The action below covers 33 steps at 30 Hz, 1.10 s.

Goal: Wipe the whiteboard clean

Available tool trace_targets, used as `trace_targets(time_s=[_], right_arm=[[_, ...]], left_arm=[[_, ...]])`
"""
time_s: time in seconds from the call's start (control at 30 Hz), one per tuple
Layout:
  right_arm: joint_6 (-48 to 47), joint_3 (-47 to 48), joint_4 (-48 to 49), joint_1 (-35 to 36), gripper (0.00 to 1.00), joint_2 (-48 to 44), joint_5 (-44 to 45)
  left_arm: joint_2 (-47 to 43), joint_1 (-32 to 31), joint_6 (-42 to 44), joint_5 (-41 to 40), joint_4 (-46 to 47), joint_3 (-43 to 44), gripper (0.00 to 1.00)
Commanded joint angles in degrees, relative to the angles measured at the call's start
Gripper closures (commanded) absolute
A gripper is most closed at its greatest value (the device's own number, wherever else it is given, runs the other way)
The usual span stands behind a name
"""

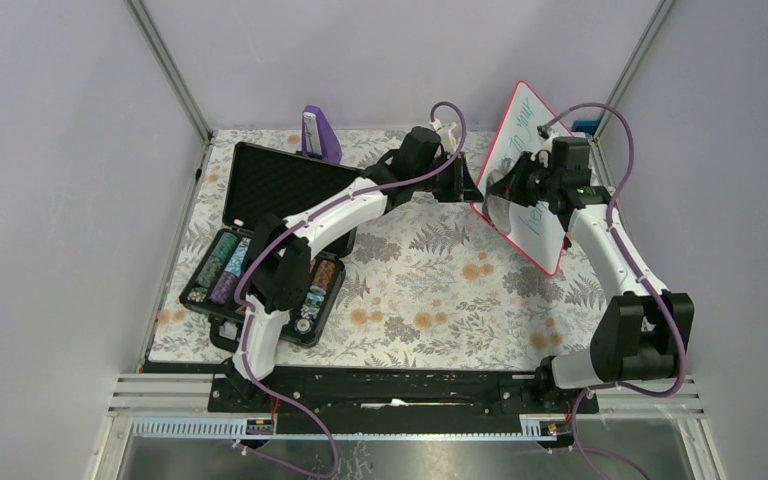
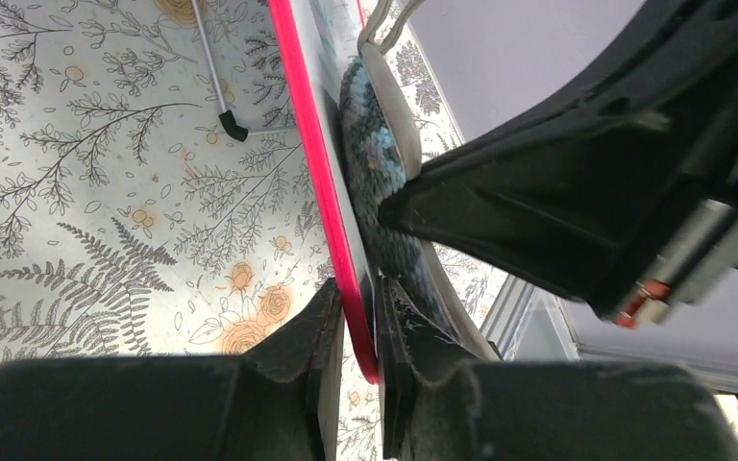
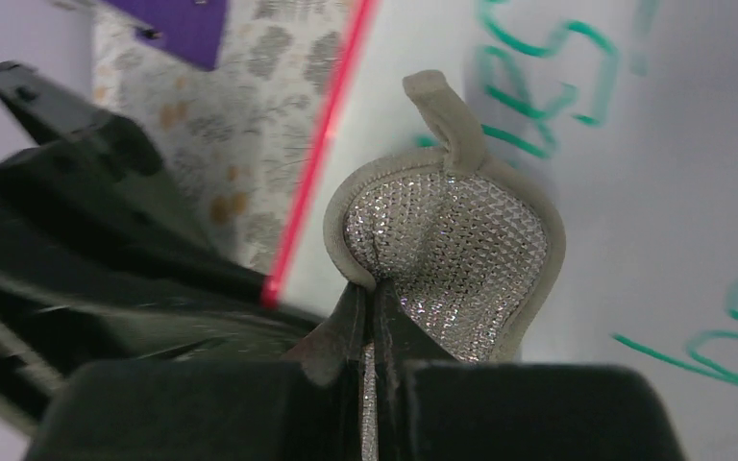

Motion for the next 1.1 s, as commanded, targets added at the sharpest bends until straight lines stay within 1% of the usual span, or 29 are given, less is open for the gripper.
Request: trace_targets(time_s=[0.0,0.07,0.13,0.2,0.27,0.37,0.47,0.6,0.67,0.77,0.9,0.97,1.07], right_arm=[[3.59,2.77,4.8,3.12,1.0,1.3,-9.48],[3.31,2.48,4.63,2.82,1.0,1.49,-7.87],[3.26,1.27,4.84,1.07,1.0,1.74,-7.66],[3.68,-0.57,5.31,-1.12,1.0,2.16,-8.12],[3.67,-2.41,5.24,-5.28,1.0,2.93,-8.71],[3.05,-4.3,3.81,-8.68,1.0,4.68,-7.15],[1.88,-4.96,2.2,-9.44,1.0,6.37,-4.08],[0.57,-4.79,1.43,-9.45,1.0,6.61,-2.77],[0.16,-4.32,1.05,-9.24,1.0,6.0,-1.83],[0.23,-2.79,0.37,-7.89,1.0,5.06,-2.65],[0.69,-0.42,0.33,-2.11,1.0,3.39,-2.35],[1.48,0.63,0.87,1.8,1.0,2.74,-3.84],[3.27,1.31,2.84,4.52,1.0,1.03,-6.06]], left_arm=[[0.22,-0.91,2.4,-0.25,0.44,2.07,0.96],[0.25,-1.02,2.44,-0.28,0.47,2.24,0.96],[0.54,-1.02,2.67,-0.24,0.05,2.38,0.98],[0.64,-1.05,2.69,-0.04,-0.17,2.08,0.99],[0.64,-1.04,2.62,0.26,-0.16,1.85,0.99],[0.24,-1.0,2.54,0.32,-0.18,1.37,1.0],[-0.24,-1.07,2.7,0.41,-0.1,1.3,1.0],[-0.84,-0.99,3.23,-0.01,-0.2,1.2,1.0],[-0.8,-0.99,3.15,0.04,-0.21,1.21,1.0],[-0.68,-1.04,2.69,0.38,-0.19,1.04,1.0],[-0.28,-1.01,2.44,0.76,-0.13,1.29,1.0],[-0.23,-1.03,2.44,0.74,-0.17,1.3,1.0],[-0.09,-1.03,2.29,1.05,-0.16,1.36,1.0]])
